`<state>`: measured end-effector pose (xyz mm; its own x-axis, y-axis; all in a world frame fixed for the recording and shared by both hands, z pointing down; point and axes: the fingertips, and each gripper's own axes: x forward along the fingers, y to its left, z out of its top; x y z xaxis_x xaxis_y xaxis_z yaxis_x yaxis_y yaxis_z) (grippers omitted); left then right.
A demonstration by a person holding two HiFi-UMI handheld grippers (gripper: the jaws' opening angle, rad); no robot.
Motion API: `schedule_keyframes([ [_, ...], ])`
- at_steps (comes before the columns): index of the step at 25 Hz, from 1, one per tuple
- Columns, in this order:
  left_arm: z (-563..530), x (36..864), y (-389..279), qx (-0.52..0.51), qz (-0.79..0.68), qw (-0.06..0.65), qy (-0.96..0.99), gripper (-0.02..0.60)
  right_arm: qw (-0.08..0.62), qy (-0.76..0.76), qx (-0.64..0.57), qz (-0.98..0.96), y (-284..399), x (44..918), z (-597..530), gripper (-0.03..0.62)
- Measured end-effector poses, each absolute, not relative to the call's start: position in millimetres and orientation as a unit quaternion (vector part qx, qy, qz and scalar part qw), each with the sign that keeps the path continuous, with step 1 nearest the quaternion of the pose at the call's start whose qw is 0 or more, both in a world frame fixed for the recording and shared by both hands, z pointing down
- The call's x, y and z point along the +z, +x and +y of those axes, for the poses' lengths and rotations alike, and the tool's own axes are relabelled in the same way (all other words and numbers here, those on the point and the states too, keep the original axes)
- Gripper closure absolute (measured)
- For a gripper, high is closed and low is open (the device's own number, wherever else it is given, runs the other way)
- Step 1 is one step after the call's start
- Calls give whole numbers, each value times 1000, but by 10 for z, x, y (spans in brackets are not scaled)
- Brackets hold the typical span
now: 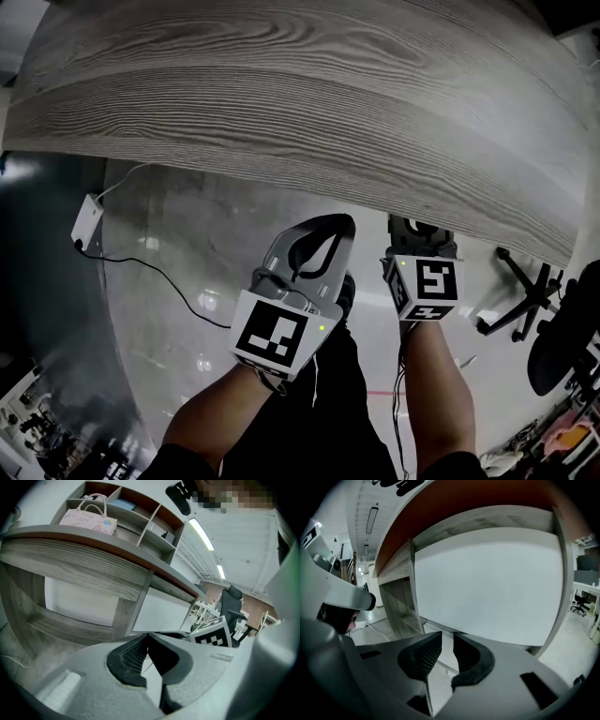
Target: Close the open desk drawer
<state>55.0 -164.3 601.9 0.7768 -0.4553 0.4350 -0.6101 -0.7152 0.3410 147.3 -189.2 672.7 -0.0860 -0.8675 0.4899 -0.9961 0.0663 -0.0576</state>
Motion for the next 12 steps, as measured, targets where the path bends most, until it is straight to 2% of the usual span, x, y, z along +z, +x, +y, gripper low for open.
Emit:
schedule_keyframes([
  [3, -1671, 6014, 554, 165, -292, 238, 911, 574, 157, 656, 202, -710, 1470, 6716, -1891, 511],
  [8, -1715, 5974, 573, 166, -292, 235, 912, 574, 163, 661, 195, -706, 1493, 6665, -1871, 562],
  [12, -1727, 5991, 584, 166, -291, 237, 912, 574, 158, 656, 204, -709, 1469, 6703, -1908, 562],
])
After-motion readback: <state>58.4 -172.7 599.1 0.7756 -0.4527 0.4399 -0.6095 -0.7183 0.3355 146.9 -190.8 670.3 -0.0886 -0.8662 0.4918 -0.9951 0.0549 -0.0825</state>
